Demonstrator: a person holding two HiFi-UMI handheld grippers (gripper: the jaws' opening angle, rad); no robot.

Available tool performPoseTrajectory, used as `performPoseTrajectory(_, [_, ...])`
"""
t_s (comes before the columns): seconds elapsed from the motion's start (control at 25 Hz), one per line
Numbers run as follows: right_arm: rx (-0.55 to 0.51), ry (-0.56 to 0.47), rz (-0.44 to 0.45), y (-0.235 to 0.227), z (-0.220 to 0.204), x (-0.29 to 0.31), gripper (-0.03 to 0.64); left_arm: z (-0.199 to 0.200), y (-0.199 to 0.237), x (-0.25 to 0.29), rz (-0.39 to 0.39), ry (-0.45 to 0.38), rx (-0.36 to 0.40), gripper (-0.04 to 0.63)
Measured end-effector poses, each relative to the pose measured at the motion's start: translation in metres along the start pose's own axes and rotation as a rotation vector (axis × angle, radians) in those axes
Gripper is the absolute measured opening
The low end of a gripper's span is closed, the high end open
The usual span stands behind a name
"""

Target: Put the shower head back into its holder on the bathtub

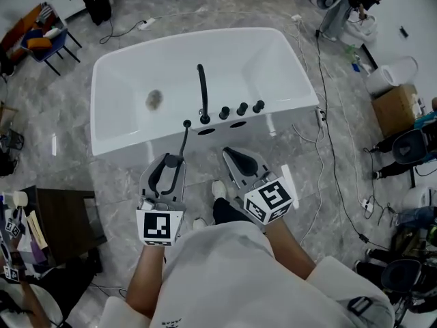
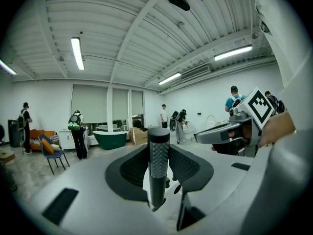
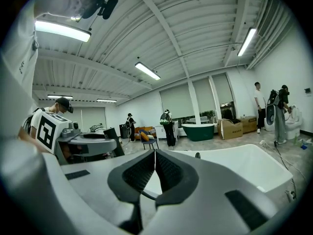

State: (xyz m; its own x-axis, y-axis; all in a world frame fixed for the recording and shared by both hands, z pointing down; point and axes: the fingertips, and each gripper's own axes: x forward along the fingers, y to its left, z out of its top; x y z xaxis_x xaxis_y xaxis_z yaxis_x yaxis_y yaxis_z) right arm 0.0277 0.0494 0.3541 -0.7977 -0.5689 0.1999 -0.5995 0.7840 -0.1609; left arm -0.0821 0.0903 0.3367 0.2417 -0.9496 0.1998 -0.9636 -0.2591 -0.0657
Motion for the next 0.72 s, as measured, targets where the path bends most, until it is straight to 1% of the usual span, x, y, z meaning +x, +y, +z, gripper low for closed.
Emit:
performPoseTrajectory(0.4, [0.005, 0.025, 0.035, -0.038, 0.008, 0.035, 0.020, 0.004, 0.016, 0.046, 0.026, 0.021, -0.016, 0.140])
performPoseTrajectory(0.72, [0.013, 0.046, 0.064, -0.078, 0.009, 0.055, 0.019, 0.005, 0.018, 0.088, 0.052, 0.043, -0.022, 0.140])
